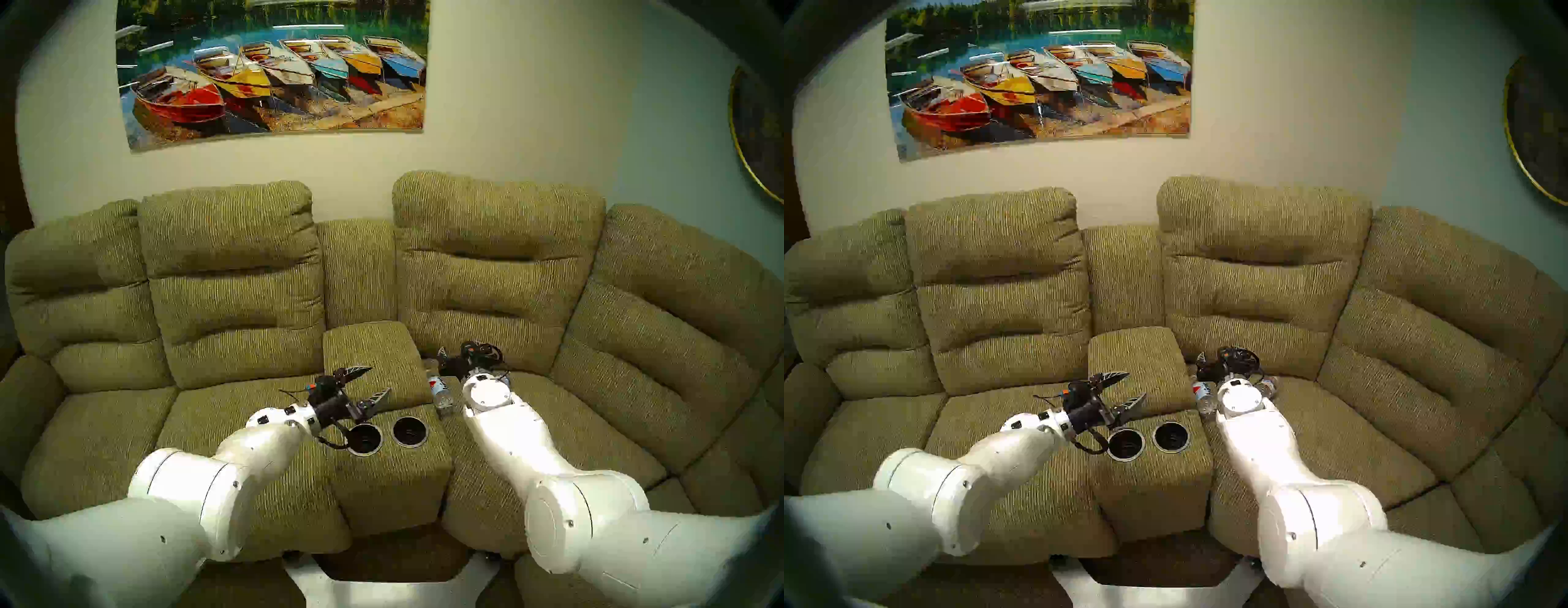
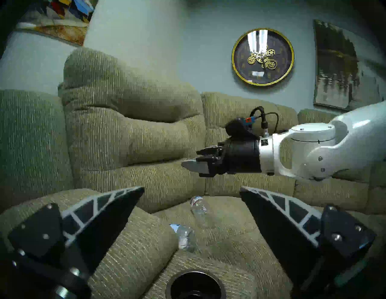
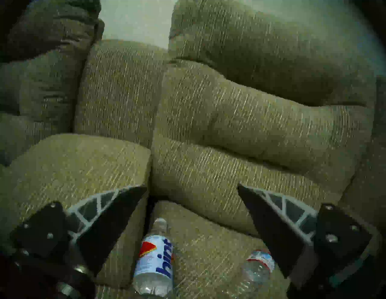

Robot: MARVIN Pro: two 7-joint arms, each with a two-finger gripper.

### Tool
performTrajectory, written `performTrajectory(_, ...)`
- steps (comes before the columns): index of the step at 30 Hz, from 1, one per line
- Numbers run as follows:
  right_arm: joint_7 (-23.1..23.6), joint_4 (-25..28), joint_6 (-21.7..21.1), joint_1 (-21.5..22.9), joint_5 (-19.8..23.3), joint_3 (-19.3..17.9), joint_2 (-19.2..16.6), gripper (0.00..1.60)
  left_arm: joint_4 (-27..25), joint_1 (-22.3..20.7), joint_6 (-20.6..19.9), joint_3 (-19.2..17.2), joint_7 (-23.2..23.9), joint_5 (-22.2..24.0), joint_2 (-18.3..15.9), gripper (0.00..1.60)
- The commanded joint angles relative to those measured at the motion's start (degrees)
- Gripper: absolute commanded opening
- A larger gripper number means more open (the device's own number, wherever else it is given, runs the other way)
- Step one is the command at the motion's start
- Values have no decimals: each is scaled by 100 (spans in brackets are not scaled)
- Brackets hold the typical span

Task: Take bottles out of cup holder

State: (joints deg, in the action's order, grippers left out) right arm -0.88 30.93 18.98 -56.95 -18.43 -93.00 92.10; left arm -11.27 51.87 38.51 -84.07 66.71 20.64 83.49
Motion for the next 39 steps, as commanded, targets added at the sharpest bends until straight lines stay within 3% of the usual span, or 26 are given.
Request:
performTrajectory(1, -24, 628, 580, -617, 41, 6, 39, 160, -283, -44, 105, 10, 521, 60, 63, 160)
performTrajectory(13, -275, 1536, 1178, -1398, 34, -120, -132, 160, -527, 182, 147, 97, 430, 62, 62, 160)
performTrajectory(24, -359, 2383, 1538, -2060, 23, -132, -75, 160, -887, 416, 202, 179, 412, 156, -48, 160)
performTrajectory(39, -403, 3471, 1519, -2794, -8, -67, -26, 160, -1731, 877, 49, 334, 410, 423, -202, 160)
